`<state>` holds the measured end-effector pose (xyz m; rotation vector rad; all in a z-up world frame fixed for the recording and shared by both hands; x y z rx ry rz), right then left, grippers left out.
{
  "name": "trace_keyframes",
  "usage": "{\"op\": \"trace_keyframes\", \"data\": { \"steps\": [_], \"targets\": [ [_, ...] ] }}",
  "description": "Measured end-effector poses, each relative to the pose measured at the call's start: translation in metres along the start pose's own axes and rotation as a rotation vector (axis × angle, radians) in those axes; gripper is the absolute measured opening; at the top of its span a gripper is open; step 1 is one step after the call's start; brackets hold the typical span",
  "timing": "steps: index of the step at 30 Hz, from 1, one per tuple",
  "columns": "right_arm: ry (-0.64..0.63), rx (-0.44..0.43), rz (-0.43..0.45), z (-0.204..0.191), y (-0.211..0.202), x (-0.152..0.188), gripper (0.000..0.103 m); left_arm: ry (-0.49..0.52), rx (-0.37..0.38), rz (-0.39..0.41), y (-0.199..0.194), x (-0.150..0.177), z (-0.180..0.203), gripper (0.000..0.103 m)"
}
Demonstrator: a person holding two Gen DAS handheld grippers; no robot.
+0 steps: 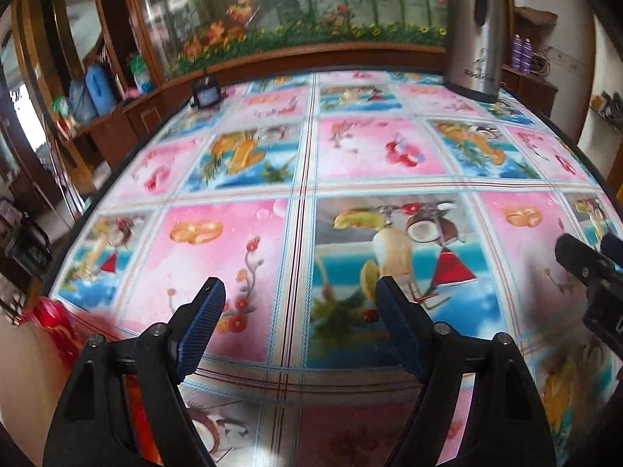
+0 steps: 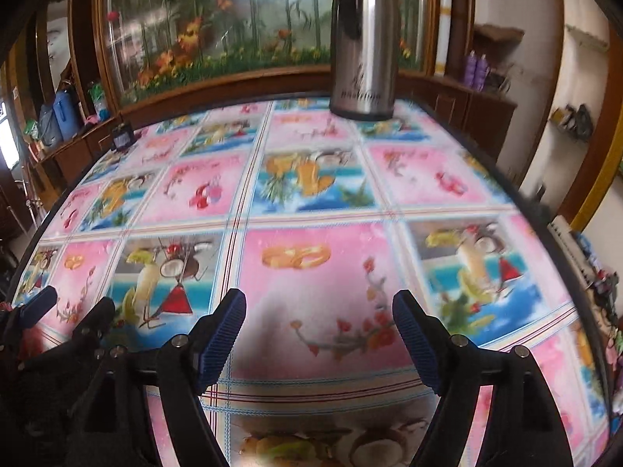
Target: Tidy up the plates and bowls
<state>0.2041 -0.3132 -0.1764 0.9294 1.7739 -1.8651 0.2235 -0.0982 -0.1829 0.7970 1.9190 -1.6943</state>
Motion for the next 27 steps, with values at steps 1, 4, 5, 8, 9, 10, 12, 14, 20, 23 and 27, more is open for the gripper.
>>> {"op": "trace_keyframes", "data": {
  "steps": [1, 4, 5, 8, 9, 10, 12, 14, 20, 23, 27],
  "targets": [
    [-0.002, 0.003, 0.0, 0.0, 0.002, 0.001, 0.08, -0.011, 0.007, -0.014, 0.003, 0.002, -0.001, 0.08],
    [-0.01, 0.003, -0.021, -0.002, 0.008, 0.007, 0.08, -0.046, 0.024, -0.064, 0.012, 0.008, -0.005, 0.08],
    [-0.006, -0.001, -0.033, -0.003, 0.011, 0.01, 0.08, -0.06, 0.035, -0.066, 0.013, 0.008, -0.006, 0.083],
    [-0.001, -0.002, -0.079, -0.005, 0.02, 0.017, 0.08, -0.076, 0.041, -0.076, 0.015, 0.01, -0.008, 0.085],
    [0.0, 0.005, -0.085, -0.004, 0.022, 0.018, 0.08, -0.08, 0.042, -0.079, 0.015, 0.01, -0.008, 0.087],
    [0.0, 0.01, -0.093, -0.004, 0.024, 0.02, 0.08, -0.084, 0.046, -0.083, 0.016, 0.01, -0.008, 0.088],
    [0.003, 0.012, -0.108, -0.004, 0.028, 0.022, 0.08, -0.1, 0.051, -0.097, 0.02, 0.011, -0.011, 0.098],
    [-0.009, 0.028, -0.105, -0.004, 0.03, 0.023, 0.082, -0.122, 0.063, -0.117, 0.025, 0.013, -0.013, 0.103],
    [0.012, 0.047, -0.116, 0.002, 0.033, 0.026, 0.098, -0.119, 0.063, -0.117, 0.024, 0.013, -0.012, 0.103],
    [0.017, 0.049, -0.13, 0.002, 0.035, 0.027, 0.103, -0.119, 0.066, -0.118, 0.025, 0.012, -0.014, 0.103],
    [0.013, 0.043, -0.13, 0.003, 0.035, 0.027, 0.103, -0.119, 0.066, -0.118, 0.025, 0.012, -0.013, 0.103]
  ]
}}
Point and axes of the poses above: each gripper's, at about its wrist camera, not at the fingertips, and y roughly the way its jaws point, z to its right, x to its underside, the point moved 10 cm from there along y, roughly the way its jaws point, and after that the axes turned 1 degree about -x, right-handed, at the moved point
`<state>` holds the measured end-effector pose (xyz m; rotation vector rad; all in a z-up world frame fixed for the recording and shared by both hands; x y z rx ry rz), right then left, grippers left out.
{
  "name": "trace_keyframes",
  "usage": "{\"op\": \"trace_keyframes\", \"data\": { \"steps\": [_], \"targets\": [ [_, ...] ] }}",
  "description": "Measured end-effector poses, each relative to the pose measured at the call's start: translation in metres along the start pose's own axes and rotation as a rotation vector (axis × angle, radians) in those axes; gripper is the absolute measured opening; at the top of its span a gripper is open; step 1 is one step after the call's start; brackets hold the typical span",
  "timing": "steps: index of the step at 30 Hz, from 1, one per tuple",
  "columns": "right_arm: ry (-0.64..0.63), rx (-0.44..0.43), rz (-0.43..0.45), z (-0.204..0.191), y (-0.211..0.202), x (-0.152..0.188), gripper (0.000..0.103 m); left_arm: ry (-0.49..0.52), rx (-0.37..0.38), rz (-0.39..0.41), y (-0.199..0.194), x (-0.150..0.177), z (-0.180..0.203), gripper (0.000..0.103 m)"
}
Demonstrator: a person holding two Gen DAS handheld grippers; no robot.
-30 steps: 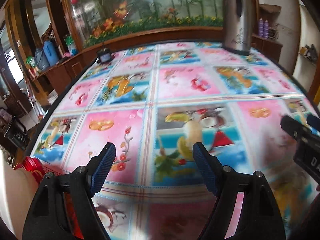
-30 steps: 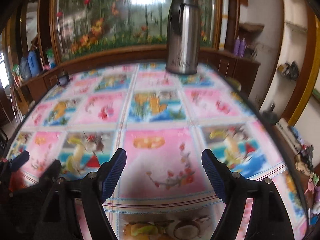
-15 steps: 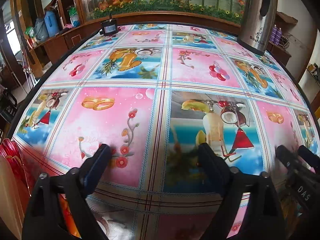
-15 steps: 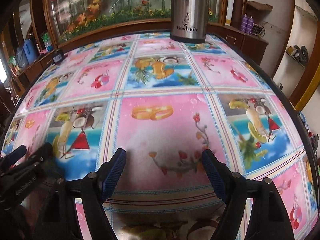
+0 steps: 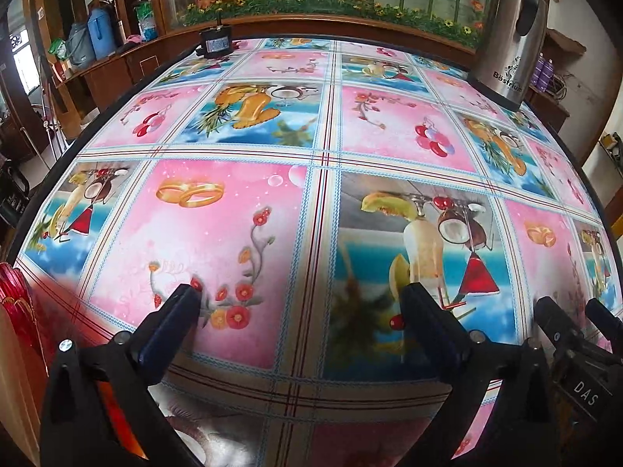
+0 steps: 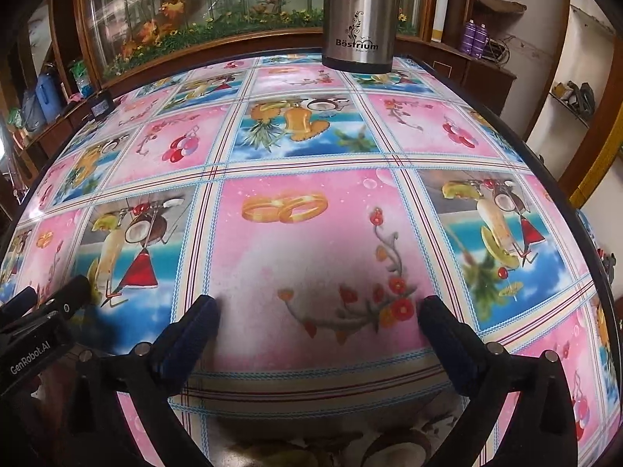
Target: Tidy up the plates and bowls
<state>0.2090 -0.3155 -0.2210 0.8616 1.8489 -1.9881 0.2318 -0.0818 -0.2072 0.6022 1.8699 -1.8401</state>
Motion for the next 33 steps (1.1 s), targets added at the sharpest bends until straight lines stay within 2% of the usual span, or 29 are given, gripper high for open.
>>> {"op": "trace_keyframes", "data": {
  "steps": [33],
  "targets": [
    [0.001, 0.0, -0.001, -0.0002, 0.0, 0.0, 0.103, -0.015, -0.011, -0.003, -0.0014, 0.0034, -0.006, 0.103]
  ]
}}
Point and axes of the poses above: each gripper's, at about its wrist camera, not at the fingertips, and y roughly the way its jaws point, z to its right, x to its underside, the point moved 10 cm from there along y, roughly the way its jaws point, and after that the axes turned 1 degree about -x, right-handed, at the moved point
